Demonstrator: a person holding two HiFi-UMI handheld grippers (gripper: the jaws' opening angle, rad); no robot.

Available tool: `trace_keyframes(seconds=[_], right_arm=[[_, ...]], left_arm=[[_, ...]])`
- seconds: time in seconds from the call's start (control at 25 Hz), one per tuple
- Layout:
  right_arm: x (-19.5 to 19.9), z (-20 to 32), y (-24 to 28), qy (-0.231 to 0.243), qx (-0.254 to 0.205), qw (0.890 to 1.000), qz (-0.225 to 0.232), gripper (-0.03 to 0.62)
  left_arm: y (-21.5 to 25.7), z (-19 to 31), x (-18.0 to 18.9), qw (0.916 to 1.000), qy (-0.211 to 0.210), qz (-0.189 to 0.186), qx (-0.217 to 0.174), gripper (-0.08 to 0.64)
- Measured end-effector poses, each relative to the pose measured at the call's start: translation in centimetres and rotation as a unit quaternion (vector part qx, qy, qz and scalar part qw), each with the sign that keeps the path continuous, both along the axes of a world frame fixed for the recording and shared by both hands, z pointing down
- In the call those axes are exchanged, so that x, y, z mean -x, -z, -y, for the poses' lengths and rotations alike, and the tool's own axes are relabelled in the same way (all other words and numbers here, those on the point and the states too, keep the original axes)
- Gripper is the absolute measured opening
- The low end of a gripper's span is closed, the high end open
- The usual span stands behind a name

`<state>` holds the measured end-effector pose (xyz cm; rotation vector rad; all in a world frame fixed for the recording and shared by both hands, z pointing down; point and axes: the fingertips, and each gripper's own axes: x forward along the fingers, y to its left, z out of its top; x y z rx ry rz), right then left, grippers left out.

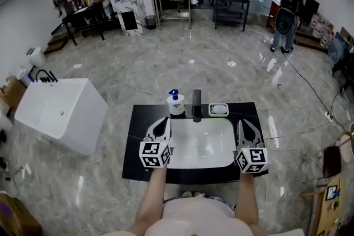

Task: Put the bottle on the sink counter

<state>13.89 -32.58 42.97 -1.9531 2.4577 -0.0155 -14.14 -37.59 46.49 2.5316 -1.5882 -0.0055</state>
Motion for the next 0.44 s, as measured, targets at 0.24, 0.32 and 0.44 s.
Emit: trace_keyframes(seconds=[0.24, 0.32, 0.44], right_arm=[[-0.22, 0.02, -0.33, 0.001, 0.003, 1.000, 0.003, 0.014], [-0.50, -0.10, -0.21, 0.000, 0.004, 1.000, 0.003, 0.014], [-0.99, -0.26, -0.15, -0.002, 0.006, 1.000, 0.005, 0.014]], left_arm=[[0.04, -0.02, -0.15, 1.0000, 0.002, -0.002, -0.001, 0.028], [0.17, -0.17, -0.39, 1.0000, 0.002, -0.003, 0.000, 0.028], [0.24, -0.36, -0.74, 1.0000, 0.001, -0.003, 0.001, 0.028]])
